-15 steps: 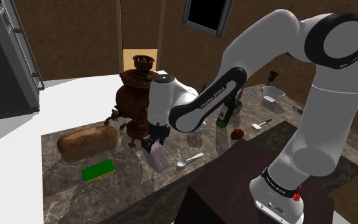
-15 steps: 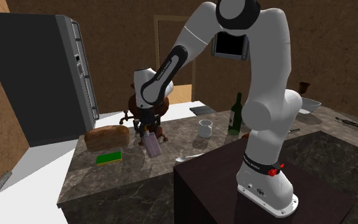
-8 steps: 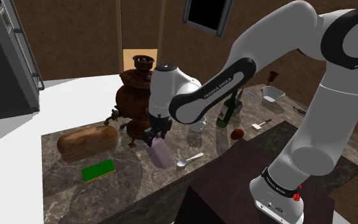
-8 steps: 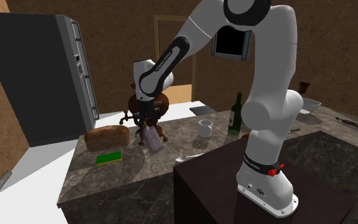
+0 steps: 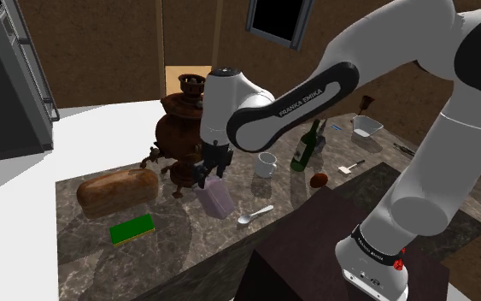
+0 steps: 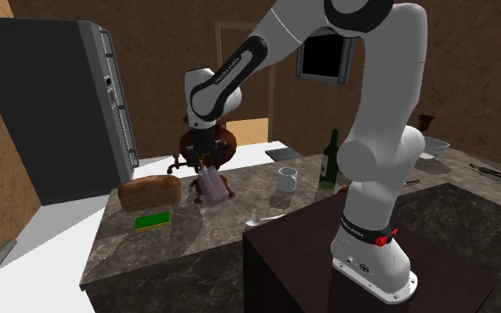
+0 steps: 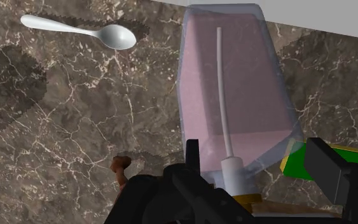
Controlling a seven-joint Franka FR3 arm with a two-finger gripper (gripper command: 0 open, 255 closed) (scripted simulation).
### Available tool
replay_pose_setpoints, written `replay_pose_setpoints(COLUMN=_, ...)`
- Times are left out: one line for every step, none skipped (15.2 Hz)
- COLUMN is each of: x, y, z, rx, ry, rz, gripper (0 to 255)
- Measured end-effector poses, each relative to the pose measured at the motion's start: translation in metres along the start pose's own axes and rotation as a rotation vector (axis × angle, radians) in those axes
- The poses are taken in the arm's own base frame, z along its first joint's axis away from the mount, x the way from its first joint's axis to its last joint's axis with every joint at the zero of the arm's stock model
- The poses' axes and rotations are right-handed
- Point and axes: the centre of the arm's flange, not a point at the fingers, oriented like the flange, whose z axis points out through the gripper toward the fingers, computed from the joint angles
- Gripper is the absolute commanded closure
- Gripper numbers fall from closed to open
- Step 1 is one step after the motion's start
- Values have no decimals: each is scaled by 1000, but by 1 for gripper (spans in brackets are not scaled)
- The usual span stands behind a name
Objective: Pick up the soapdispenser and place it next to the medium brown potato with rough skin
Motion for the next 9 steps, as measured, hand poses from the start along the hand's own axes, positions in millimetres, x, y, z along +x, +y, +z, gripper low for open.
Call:
replay_pose_setpoints(x=-1, y=0, z=-5, rx=0, ry=0, rz=0, gripper=255)
replay_pose_setpoints(x=-1, y=1, z=-10, rx=0, ry=0, rz=0, gripper=255)
replay_pose_setpoints(x=-1, y=1, z=-16, rx=0, ry=0, rz=0, gripper=255)
replay_pose_setpoints(x=0, y=0, z=-22, rx=0, ry=0, rz=0, gripper=255)
replay_pose_setpoints(x=0, y=1, z=-26, rx=0, ry=0, rz=0, gripper=255)
replay_pose_setpoints(x=0, y=1, z=-30, rx=0, ry=0, rz=0, gripper=255)
replay_pose_setpoints(x=0, y=1, z=-36, rx=0, ry=0, rz=0, gripper=255)
replay_pose_setpoints(x=-1, y=1, z=-43, rx=0, ry=0, rz=0, gripper=255)
replay_pose_setpoints(x=1, y=2, z=-48, rx=0, ry=0, rz=0, gripper=255)
